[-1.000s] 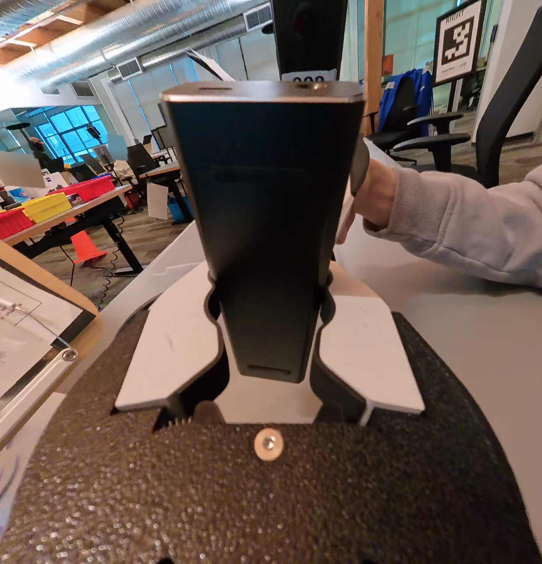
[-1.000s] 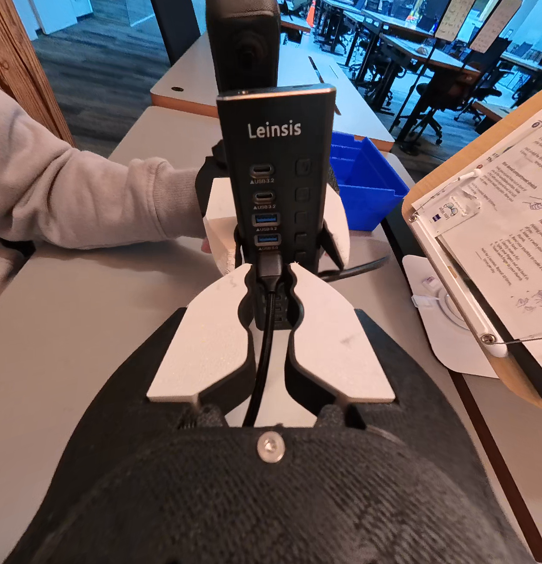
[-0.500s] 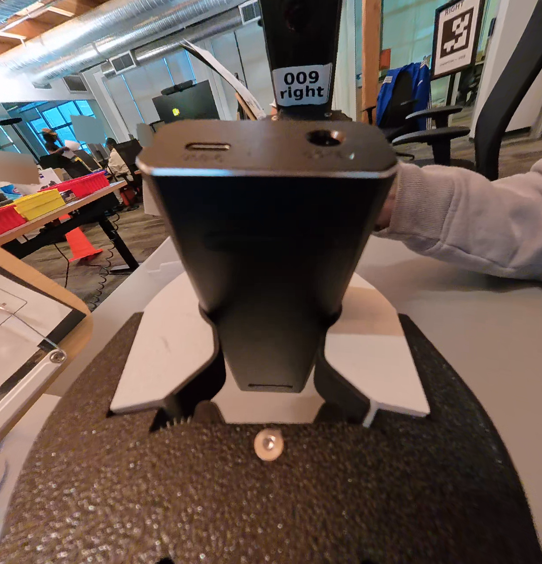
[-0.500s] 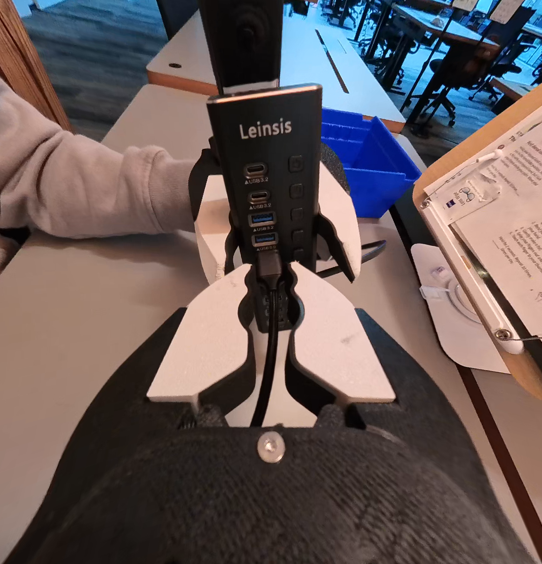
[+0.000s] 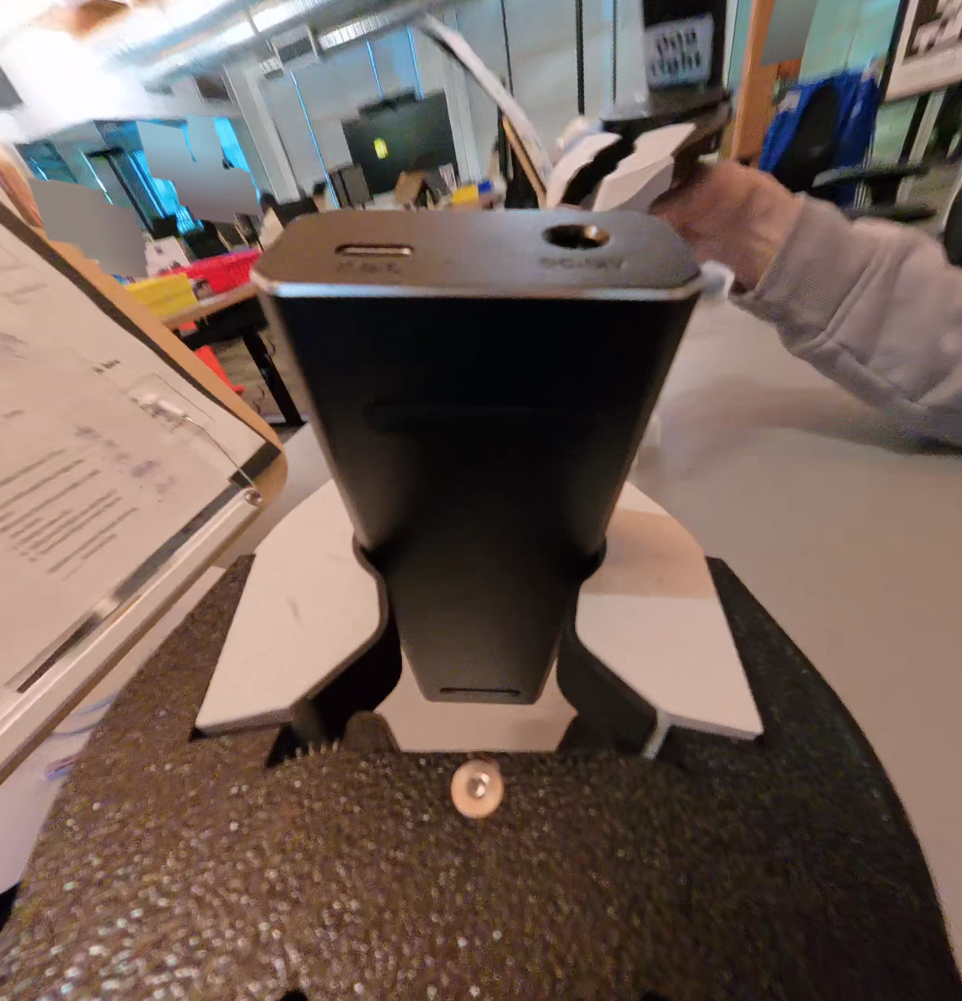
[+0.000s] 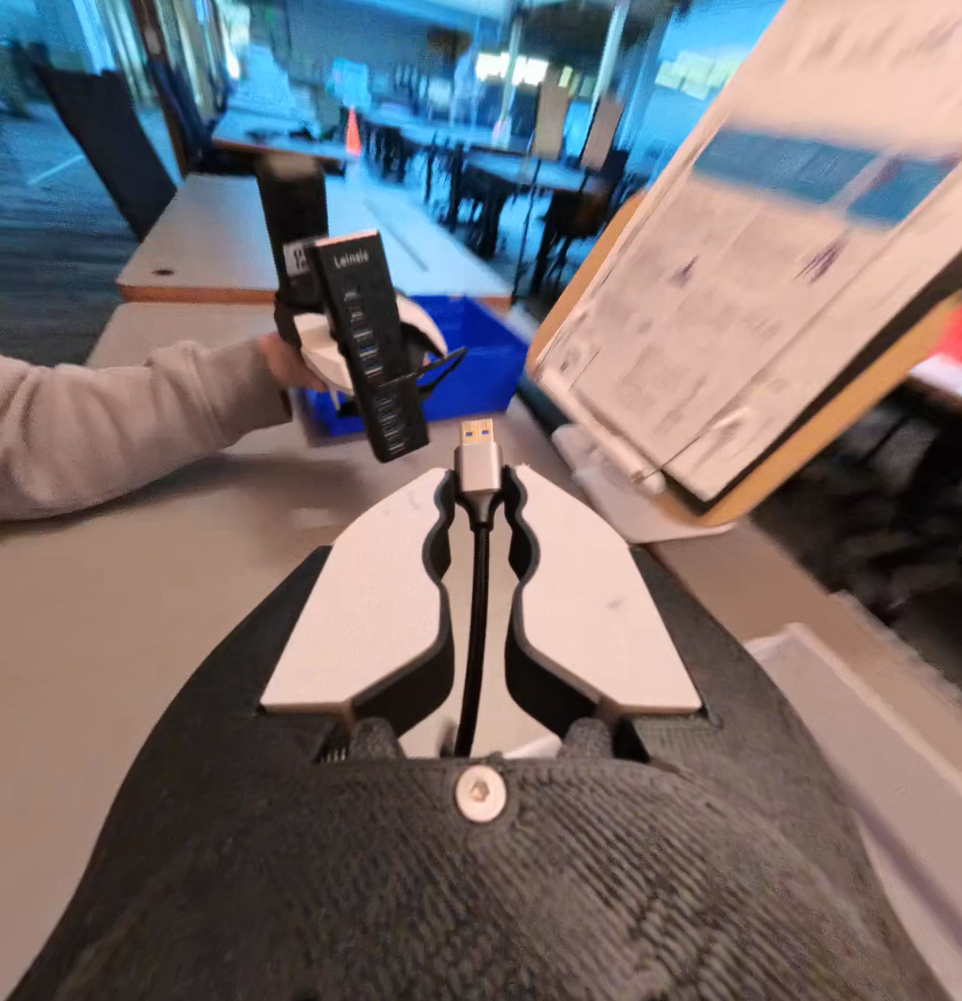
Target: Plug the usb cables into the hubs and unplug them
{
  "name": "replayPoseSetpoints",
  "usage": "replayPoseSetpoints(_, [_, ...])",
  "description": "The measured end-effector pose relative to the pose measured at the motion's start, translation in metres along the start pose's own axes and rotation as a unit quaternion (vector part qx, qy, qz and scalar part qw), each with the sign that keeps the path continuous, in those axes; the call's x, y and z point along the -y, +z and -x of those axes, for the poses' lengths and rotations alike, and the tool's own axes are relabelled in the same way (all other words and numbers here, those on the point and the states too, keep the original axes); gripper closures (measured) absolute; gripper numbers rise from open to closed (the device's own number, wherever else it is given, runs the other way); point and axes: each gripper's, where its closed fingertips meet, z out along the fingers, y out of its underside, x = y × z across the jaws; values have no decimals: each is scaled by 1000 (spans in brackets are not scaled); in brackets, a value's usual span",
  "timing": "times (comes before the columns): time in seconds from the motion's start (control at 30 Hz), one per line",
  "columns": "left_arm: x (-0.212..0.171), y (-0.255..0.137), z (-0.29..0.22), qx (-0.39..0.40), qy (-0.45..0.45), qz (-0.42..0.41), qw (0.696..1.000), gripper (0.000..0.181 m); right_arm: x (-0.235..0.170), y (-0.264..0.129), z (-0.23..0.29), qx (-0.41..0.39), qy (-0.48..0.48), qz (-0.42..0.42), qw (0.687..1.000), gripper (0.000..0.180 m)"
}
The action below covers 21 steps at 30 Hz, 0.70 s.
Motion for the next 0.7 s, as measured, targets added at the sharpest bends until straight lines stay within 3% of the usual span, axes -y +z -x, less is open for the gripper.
replayPoseSetpoints(0.17, [16,0,0,12,9,-13,1000,109,15,-65,-25,-93,-92,15,991,162])
replayPoseSetpoints(0.27, [25,6,-9,-11,8,-31,999,109,0,-90,-56,-146,-63,6,987,161])
replayPoseSetpoints(0.4, [30,11,-17,-25,15,-30,999,109,-59,-82,-76,-128,20,20,991,162])
replayPoseSetpoints(0.47, [28,14,-19,-24,18,-18,999,109,-90,-67,-66,-66,65,57,994,162])
replayPoseSetpoints(0.57, [28,14,-21,-26,21,-14,999,109,-127,-57,-64,-49,100,141,984,161])
replayPoseSetpoints(0.7, [31,13,-21,-27,19,-17,999,109,-183,-84,-85,-127,119,332,927,158])
